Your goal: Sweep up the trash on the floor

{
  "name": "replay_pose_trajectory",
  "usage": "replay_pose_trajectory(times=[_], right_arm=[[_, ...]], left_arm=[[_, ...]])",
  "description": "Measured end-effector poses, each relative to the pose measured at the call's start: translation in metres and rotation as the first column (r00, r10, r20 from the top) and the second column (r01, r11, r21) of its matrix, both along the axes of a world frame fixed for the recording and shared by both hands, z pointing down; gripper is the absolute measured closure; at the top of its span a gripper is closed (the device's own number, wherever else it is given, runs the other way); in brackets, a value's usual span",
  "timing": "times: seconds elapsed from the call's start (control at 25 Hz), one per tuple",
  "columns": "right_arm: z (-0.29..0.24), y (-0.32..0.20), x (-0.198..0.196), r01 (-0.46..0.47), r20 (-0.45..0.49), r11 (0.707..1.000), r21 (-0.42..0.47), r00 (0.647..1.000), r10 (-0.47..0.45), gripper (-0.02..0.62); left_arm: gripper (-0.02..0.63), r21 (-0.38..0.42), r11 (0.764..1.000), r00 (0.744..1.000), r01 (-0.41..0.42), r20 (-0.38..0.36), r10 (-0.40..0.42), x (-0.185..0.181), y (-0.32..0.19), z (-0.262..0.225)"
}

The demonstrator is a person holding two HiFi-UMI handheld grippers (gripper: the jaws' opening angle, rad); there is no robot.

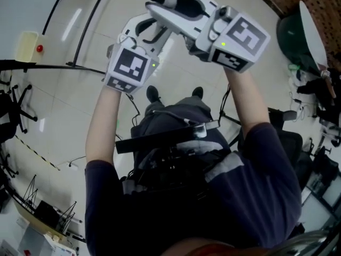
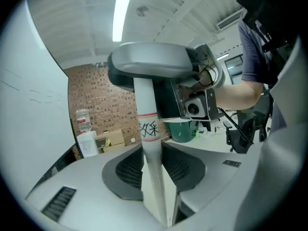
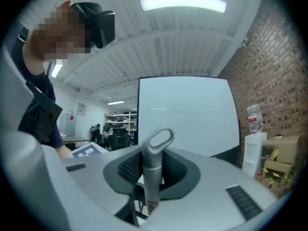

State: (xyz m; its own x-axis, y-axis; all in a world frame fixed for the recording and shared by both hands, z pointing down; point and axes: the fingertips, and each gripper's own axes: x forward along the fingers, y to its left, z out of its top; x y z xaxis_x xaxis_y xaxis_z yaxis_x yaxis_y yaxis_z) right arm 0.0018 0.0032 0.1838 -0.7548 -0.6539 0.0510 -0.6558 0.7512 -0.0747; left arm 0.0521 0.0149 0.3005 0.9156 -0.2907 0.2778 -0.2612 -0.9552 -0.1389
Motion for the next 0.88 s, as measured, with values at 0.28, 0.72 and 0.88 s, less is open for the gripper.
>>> replay_pose_trajectory(times=[0.28,0.72,0.88], right_arm=[[-0.060,0.017,0.050,-0.118,0.163,0.990,0.083,0.981,0.103,0.509],[-0.059,0.073,0.100,-0.127,0.173,0.989,0.070,0.978,0.113,0.511],[-0.058,0.093,0.136,-0.137,0.100,0.986,0.090,0.987,0.128,0.512]], left_arm=[[0.385,-0.026,0.996,0.995,-0.087,-0.049,0.085,0.011,0.012,-0.020],[0.525,0.067,0.955,0.957,-0.288,-0.007,0.289,0.087,0.079,-0.015],[0.530,0.086,0.953,0.957,-0.289,0.045,0.286,0.123,0.090,-0.014]])
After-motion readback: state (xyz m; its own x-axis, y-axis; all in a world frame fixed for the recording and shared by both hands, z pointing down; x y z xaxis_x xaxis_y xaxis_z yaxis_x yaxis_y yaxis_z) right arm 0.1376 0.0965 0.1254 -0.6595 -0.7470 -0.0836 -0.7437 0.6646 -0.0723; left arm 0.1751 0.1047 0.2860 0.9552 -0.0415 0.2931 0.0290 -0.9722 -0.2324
